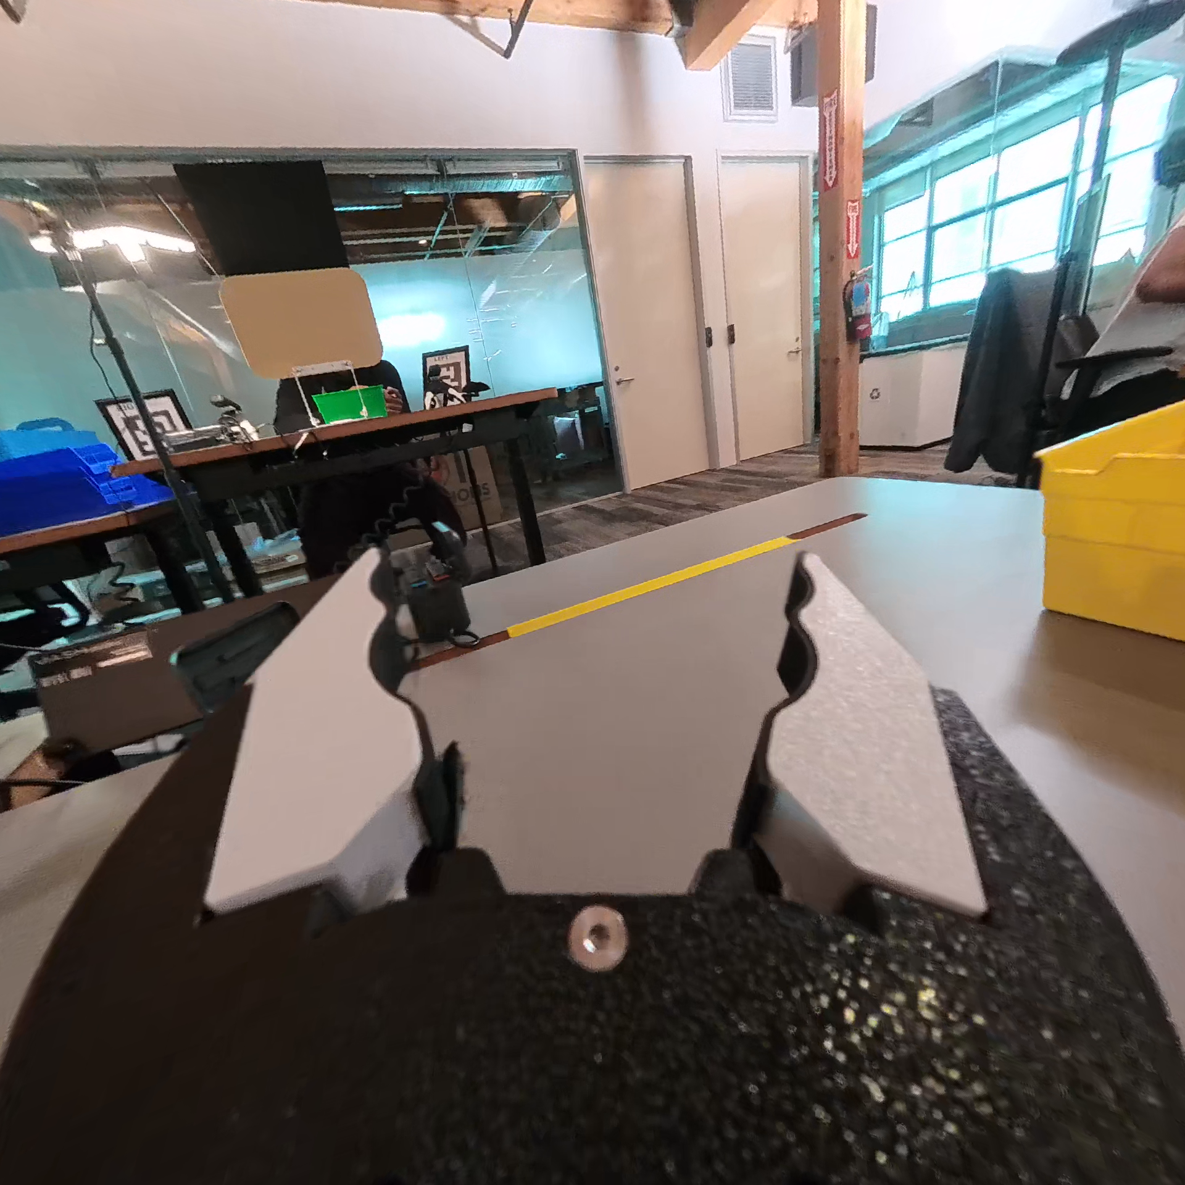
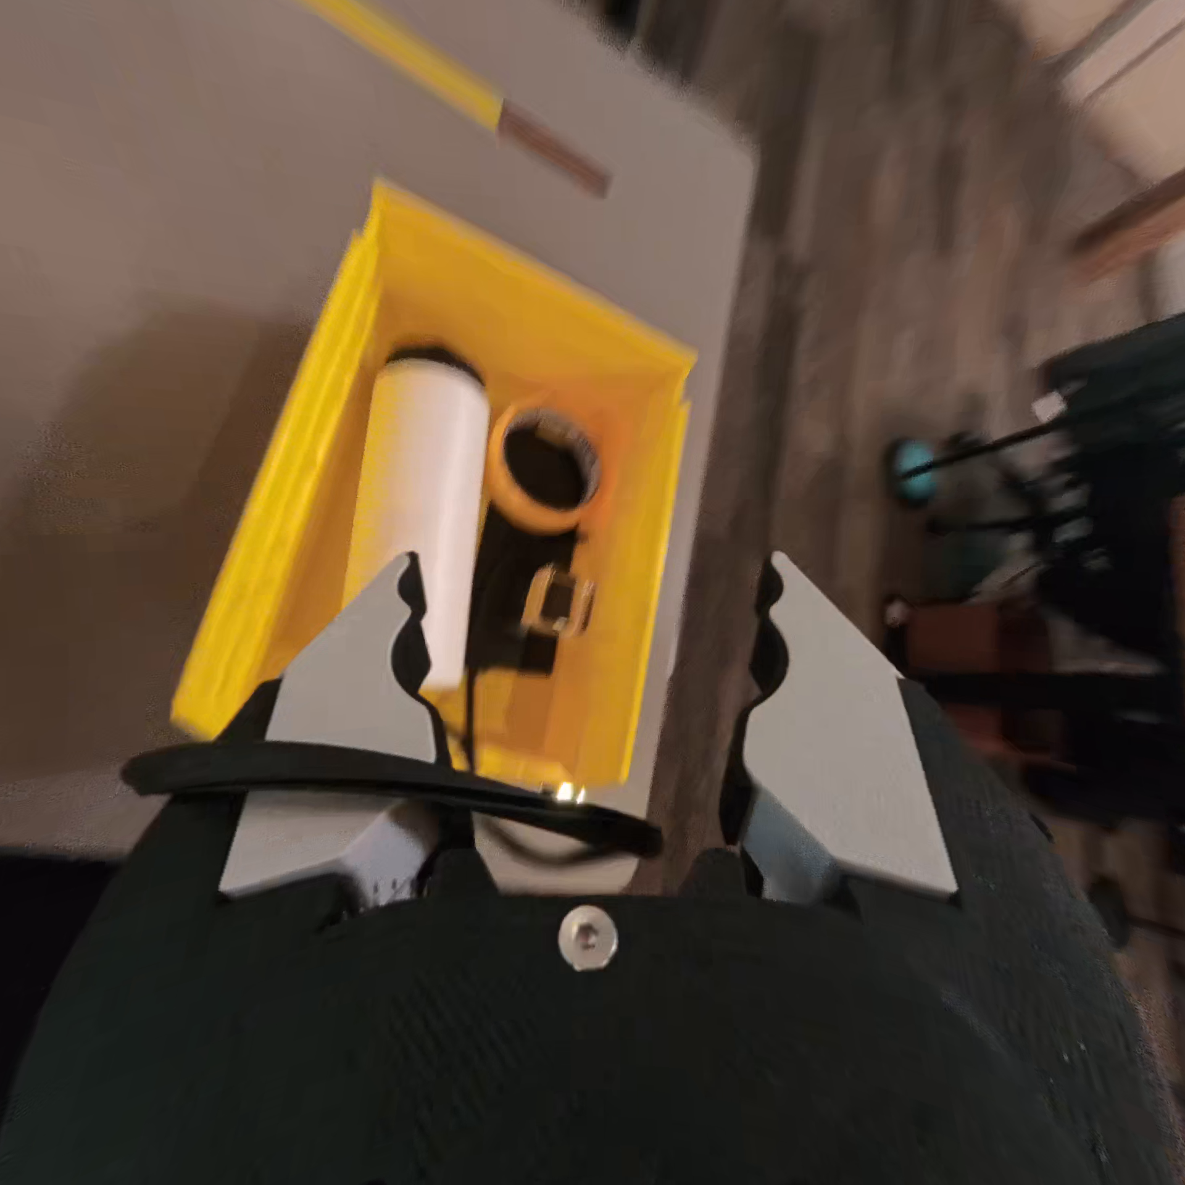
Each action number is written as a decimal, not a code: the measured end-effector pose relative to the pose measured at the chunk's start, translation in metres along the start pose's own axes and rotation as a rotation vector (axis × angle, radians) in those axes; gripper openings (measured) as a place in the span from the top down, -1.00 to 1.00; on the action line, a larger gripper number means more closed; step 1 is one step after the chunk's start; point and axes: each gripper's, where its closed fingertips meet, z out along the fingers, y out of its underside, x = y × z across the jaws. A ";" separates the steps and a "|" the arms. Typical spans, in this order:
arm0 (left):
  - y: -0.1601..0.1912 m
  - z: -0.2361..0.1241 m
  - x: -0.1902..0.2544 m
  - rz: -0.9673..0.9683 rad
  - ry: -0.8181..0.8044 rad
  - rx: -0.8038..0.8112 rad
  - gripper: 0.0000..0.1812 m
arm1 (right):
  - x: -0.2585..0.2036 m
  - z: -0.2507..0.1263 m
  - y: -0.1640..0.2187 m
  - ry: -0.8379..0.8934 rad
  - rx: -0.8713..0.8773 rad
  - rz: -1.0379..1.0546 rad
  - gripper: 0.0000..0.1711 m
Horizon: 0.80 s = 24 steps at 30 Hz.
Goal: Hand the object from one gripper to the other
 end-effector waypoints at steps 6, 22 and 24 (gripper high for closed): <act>0.001 -0.017 -0.006 0.027 -0.059 0.006 -0.53 | -0.105 -0.045 -0.158 -0.105 0.701 0.009 -0.23; 0.006 -0.017 0.001 0.045 -0.024 -0.024 -0.34 | 0.026 -0.012 -0.153 -0.075 0.426 -0.075 1.00; 0.007 -0.017 0.000 0.043 -0.025 -0.024 -0.32 | 0.035 -0.001 -0.142 -0.096 0.270 -0.150 1.00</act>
